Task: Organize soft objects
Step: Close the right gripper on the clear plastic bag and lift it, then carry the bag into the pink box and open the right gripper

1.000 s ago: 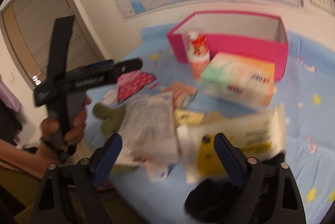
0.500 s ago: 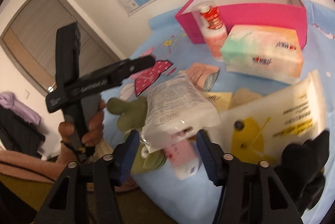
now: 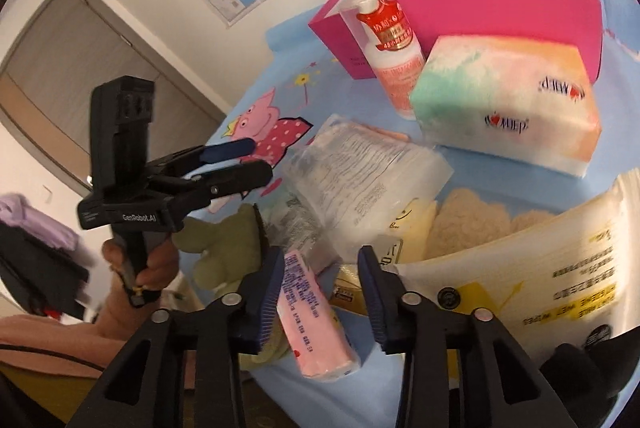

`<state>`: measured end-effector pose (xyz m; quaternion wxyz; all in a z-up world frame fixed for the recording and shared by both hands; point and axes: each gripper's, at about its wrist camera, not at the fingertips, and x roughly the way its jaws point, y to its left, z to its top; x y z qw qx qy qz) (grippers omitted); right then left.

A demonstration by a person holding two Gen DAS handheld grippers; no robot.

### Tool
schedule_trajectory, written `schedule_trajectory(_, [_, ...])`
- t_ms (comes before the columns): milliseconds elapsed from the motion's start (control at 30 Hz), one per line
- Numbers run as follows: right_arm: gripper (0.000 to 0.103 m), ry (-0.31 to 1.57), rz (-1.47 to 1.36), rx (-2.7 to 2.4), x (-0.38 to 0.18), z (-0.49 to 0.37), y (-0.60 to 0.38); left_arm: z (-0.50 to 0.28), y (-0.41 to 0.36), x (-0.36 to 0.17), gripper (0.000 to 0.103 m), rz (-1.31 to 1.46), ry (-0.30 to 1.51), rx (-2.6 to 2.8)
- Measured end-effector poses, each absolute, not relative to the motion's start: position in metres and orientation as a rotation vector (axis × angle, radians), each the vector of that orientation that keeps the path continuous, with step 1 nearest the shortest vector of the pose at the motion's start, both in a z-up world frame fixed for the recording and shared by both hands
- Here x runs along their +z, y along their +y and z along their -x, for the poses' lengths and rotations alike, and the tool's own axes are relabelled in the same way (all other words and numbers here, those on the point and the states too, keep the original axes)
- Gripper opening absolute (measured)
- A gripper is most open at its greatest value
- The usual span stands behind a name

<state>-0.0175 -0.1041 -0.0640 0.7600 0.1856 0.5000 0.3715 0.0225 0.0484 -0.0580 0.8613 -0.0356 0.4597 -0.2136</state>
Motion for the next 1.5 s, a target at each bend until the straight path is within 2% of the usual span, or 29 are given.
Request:
schedule_trajectory(267, [0.047, 1.066, -0.382, 0.701, -0.054, 0.000, -0.107, -0.040, 0.043, -0.069, 0.098, 0.055, 1.039, -0.499])
schedule_trajectory(367, [0.055, 1.080, -0.340, 0.640, -0.051, -0.008, -0.103, -0.044, 0.043, -0.076, 0.098, 0.058, 1.075, -0.516])
schedule_trajectory(467, [0.056, 1.107, -0.263, 0.584, -0.053, -0.016, -0.092, -0.049, 0.042, -0.083, 0.098, 0.075, 1.116, -0.532])
schedule_trajectory(533, [0.063, 1.138, -0.234, 0.589, -0.057, -0.020, -0.082, -0.052, 0.042, -0.089, 0.098, 0.087, 1.145, -0.553])
schedule_trajectory(600, [0.064, 1.134, -0.230, 0.586, -0.059, -0.023, -0.076, -0.052, 0.042, -0.089, 0.098, 0.082, 1.137, -0.557])
schedule_trajectory(633, [0.064, 1.121, -0.251, 0.593, -0.059, -0.026, -0.076, -0.052, 0.042, -0.089, 0.097, 0.082, 1.138, -0.560])
schedule_trajectory(667, [0.064, 1.119, -0.263, 0.609, -0.060, -0.027, -0.075, -0.053, 0.042, -0.089, 0.092, 0.082, 1.136, -0.564])
schedule_trajectory(700, [0.061, 1.116, -0.260, 0.610, -0.061, -0.028, -0.074, -0.053, 0.042, -0.089, 0.085, 0.082, 1.135, -0.564])
schedule_trajectory(800, [0.038, 1.084, -0.249, 0.618, -0.061, -0.027, -0.074, -0.053, 0.046, -0.087, 0.074, 0.095, 1.135, -0.560])
schedule_trajectory(867, [0.037, 1.063, -0.247, 0.614, -0.058, -0.025, -0.077, -0.053, 0.051, -0.087, 0.067, 0.113, 1.130, -0.545])
schedule_trajectory(1067, [0.025, 0.930, -0.168, 0.628, -0.037, -0.012, -0.082, -0.040, 0.062, -0.074, 0.066, 0.169, 1.062, -0.584])
schedule_trajectory(1267, [0.024, 0.835, -0.119, 0.656, -0.007, -0.011, -0.087, -0.028, 0.060, -0.037, 0.066, 0.159, 0.953, -0.556])
schedule_trajectory(1500, [0.024, 0.714, -0.137, 0.695, 0.049, -0.032, -0.103, -0.038, 0.056, 0.032, 0.066, 0.108, 0.777, -0.520])
